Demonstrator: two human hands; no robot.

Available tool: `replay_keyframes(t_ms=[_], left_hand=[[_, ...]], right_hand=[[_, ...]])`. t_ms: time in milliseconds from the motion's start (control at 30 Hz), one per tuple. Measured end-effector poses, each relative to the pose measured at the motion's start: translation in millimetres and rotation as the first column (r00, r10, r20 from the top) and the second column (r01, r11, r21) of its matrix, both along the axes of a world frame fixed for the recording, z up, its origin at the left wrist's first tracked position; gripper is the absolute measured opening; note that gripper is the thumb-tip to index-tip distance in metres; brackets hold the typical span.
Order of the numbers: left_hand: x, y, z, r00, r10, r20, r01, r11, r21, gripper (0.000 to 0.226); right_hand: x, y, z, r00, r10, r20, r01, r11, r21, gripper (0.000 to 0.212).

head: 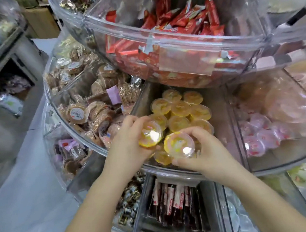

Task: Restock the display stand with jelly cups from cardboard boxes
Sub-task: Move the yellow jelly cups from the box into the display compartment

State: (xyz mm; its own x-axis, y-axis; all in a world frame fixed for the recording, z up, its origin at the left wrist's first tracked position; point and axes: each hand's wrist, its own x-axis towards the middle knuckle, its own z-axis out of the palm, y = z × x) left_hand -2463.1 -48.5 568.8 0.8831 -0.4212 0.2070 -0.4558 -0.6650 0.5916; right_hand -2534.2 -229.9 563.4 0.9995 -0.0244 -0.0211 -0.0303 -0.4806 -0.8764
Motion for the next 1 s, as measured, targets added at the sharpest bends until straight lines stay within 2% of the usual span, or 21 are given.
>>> replay_keyframes(t_ms=[100,200,300,433,533,600,733,833,933,1000], left_hand=[[2.0,-3.3,-5.2,0.998,-0.048,0.04,0.042,0.99,0.136,0.068],[4.8,-4.2,-8.4,0.99,-0.111,0.087,0.085,0.96,0.266,0.069],[10.8,-2.8,-6.3,0.981,-0.184,0.063,0.153,0.93,0.333,0.073],[16.0,3.3,-2.6,0.965,-0.249,0.078,0.202,0.903,0.38,0.073],[20.8,5.7,1.5,0.9,-0.382,0.209,0.232,0.827,0.512,0.068],[26.0,7.0,4.2,0.858,-0.455,0.24,0.258,0.784,0.564,0.067],[33.1,16.1,8.5,0.834,-0.53,0.155,0.36,0.735,0.575,0.07],[32.0,24.1,8.3,0.825,-0.542,0.161,0.4,0.761,0.511,0.058],[28.9,25.2,5.5,0.816,-0.541,0.203,0.41,0.79,0.455,0.04],[28.1,24.2,2.4,0.821,-0.523,0.23,0.399,0.812,0.426,0.034]], right_hand=[[7.6,4.3,0.0,0.999,0.054,-0.001,-0.053,0.982,-0.18,0.039],[10.5,1.0,-5.3,0.996,0.09,-0.017,-0.091,0.95,-0.297,0.055],[10.0,-0.1,-9.0,0.995,0.099,-0.026,-0.102,0.94,-0.327,0.067],[10.6,1.8,-11.5,0.996,0.093,0.011,-0.082,0.922,-0.378,0.063],[12.2,4.1,-9.5,0.989,0.119,0.09,-0.059,0.866,-0.496,0.054],[14.6,5.6,-6.5,0.984,0.145,0.103,-0.061,0.82,-0.57,0.052],[20.1,4.5,-1.6,0.978,0.201,0.062,-0.107,0.728,-0.677,0.055],[17.3,3.4,2.1,0.97,0.237,0.057,-0.126,0.688,-0.715,0.06],[16.3,4.4,2.0,0.938,0.307,0.16,-0.074,0.63,-0.773,0.047],[18.4,2.3,-0.4,0.906,0.363,0.219,-0.063,0.626,-0.777,0.038]])
